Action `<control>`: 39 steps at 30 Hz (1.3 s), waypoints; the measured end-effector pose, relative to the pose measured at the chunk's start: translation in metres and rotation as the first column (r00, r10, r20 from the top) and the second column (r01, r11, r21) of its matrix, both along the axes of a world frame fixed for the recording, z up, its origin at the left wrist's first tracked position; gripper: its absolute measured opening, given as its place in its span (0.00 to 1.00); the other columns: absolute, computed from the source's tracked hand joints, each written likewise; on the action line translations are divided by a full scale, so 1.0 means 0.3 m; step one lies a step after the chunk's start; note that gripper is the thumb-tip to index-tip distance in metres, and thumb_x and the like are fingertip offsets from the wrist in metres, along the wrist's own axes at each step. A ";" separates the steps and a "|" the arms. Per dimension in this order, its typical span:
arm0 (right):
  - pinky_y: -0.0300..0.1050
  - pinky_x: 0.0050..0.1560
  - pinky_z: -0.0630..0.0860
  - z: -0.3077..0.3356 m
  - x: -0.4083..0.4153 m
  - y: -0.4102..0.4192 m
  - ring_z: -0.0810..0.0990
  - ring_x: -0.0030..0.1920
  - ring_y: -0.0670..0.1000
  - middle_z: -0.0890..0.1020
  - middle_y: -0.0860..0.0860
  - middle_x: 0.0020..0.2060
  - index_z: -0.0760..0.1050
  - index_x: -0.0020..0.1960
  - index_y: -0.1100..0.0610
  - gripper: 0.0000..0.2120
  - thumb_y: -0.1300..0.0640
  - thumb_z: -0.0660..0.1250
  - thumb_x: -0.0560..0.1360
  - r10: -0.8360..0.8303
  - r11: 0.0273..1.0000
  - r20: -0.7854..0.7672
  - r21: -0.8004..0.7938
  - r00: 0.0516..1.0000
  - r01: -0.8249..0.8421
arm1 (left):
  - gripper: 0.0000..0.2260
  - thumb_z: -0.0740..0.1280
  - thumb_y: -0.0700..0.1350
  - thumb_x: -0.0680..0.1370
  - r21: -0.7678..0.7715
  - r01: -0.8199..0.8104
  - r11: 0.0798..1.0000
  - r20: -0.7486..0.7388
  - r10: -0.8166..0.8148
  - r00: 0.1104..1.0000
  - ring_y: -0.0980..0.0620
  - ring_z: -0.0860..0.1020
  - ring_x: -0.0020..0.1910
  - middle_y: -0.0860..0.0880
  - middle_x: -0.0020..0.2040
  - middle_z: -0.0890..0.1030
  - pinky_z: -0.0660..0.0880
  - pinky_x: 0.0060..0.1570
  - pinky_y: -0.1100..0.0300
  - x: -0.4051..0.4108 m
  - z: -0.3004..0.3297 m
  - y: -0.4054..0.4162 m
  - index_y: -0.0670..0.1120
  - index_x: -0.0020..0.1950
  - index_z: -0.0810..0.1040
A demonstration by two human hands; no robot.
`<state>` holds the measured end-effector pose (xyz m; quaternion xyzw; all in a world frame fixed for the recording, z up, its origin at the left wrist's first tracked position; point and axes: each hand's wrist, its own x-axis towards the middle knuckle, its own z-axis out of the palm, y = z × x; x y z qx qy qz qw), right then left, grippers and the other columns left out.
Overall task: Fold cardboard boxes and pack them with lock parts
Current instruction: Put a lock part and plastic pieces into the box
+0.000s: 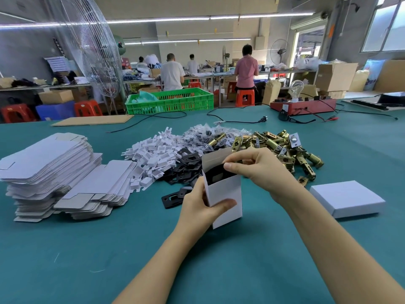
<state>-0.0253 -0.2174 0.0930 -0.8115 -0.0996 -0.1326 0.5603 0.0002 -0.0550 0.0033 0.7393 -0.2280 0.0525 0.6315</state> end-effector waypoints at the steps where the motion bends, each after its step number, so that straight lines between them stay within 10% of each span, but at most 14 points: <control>1: 0.26 0.33 0.68 -0.003 0.002 0.000 0.75 0.31 0.36 0.79 0.41 0.28 0.83 0.40 0.54 0.05 0.62 0.73 0.73 0.009 1.000 -0.001 0.001 1.000 -0.009 | 0.25 0.79 0.42 0.69 0.003 -0.001 1.000 -0.002 0.001 1.000 0.56 0.81 0.52 0.55 0.52 0.84 0.79 0.51 0.59 0.001 -0.001 0.000 0.59 0.59 0.75; 9: 0.32 0.40 0.66 0.026 0.004 -0.021 0.69 0.39 0.39 0.72 0.45 0.39 0.80 0.44 0.48 0.02 0.54 0.70 0.75 -0.073 0.869 0.096 -0.483 0.993 0.110 | 0.23 0.79 0.45 0.67 -0.025 0.035 0.999 -0.040 -0.036 0.999 0.54 0.82 0.52 0.54 0.52 0.84 0.79 0.50 0.59 0.008 -0.003 -0.004 0.57 0.59 0.77; 17: 0.37 0.36 0.74 0.049 0.000 -0.095 0.77 0.33 0.43 0.82 0.50 0.34 0.82 0.44 0.55 0.05 0.56 0.68 0.76 -0.186 0.956 0.096 -0.213 0.978 0.203 | 0.22 0.76 0.45 0.66 0.085 0.176 0.981 -0.165 -0.160 0.973 0.56 0.81 0.55 0.56 0.54 0.84 0.79 0.56 0.55 0.019 -0.010 0.007 0.56 0.59 0.78; 24: 0.41 0.35 0.75 -0.006 0.026 -0.174 0.78 0.34 0.50 0.81 0.54 0.36 0.80 0.45 0.58 0.07 0.59 0.64 0.79 -0.359 0.931 -0.059 0.054 0.931 0.362 | 0.20 0.78 0.39 0.69 0.017 0.021 1.000 -0.150 -0.018 0.989 0.66 0.81 0.46 0.65 0.46 0.83 0.75 0.41 0.73 0.042 -0.017 0.017 0.61 0.51 0.78; 28: 0.39 0.33 0.73 -0.045 0.069 -0.186 0.78 0.33 0.50 0.82 0.53 0.35 0.79 0.43 0.56 0.07 0.59 0.65 0.78 -0.404 0.910 -0.091 0.061 0.910 0.410 | 0.19 0.79 0.45 0.65 -0.039 -0.048 0.998 -0.214 0.038 0.976 0.59 0.82 0.49 0.60 0.48 0.85 0.78 0.50 0.61 0.076 -0.017 0.033 0.59 0.52 0.79; 39: 0.36 0.38 0.71 -0.103 0.369 -0.104 0.77 0.42 0.47 0.82 0.52 0.44 0.80 0.50 0.57 0.05 0.59 0.68 0.74 -0.303 0.780 -0.067 -0.591 0.951 0.207 | 0.22 0.81 0.47 0.61 -0.047 0.010 0.999 -0.253 -0.021 0.967 0.58 0.83 0.48 0.58 0.48 0.85 0.77 0.44 0.66 0.124 -0.026 0.039 0.57 0.52 0.80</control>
